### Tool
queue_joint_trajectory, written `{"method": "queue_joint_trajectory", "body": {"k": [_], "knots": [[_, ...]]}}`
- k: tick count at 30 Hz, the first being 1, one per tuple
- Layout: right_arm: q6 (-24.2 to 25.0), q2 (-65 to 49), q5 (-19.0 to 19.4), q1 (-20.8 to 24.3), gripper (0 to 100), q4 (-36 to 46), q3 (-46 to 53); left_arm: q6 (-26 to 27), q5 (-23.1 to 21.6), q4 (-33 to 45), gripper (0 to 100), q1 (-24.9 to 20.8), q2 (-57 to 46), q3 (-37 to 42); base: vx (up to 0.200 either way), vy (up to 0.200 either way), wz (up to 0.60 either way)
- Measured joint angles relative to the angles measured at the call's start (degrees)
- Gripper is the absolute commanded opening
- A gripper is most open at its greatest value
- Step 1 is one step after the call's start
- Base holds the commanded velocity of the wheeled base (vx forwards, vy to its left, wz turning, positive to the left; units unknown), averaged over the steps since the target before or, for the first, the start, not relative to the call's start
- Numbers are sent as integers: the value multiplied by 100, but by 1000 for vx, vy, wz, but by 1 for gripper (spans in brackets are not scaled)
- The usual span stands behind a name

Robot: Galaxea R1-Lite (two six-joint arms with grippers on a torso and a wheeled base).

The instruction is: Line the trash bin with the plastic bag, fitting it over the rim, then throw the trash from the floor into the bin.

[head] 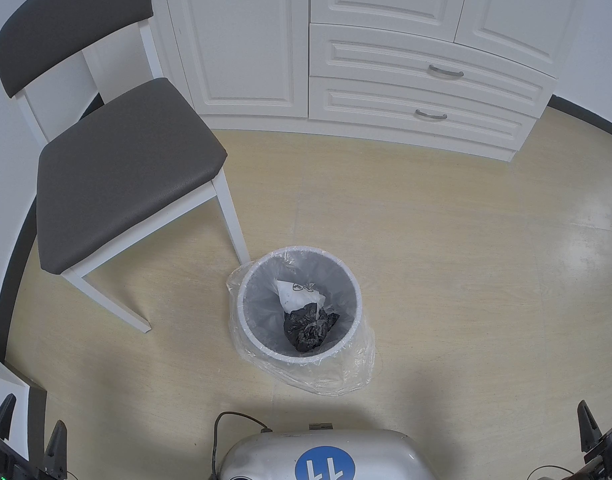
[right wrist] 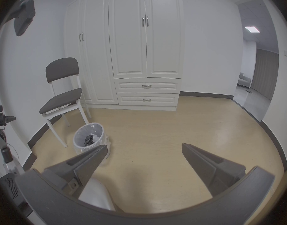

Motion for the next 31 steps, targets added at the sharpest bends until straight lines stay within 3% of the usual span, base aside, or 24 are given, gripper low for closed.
{"method": "queue_joint_trajectory", "body": {"k": [31], "knots": [[0,0,4,0,100,-7,0,0,0,0,100,0,0,0,0,0,0]]}}
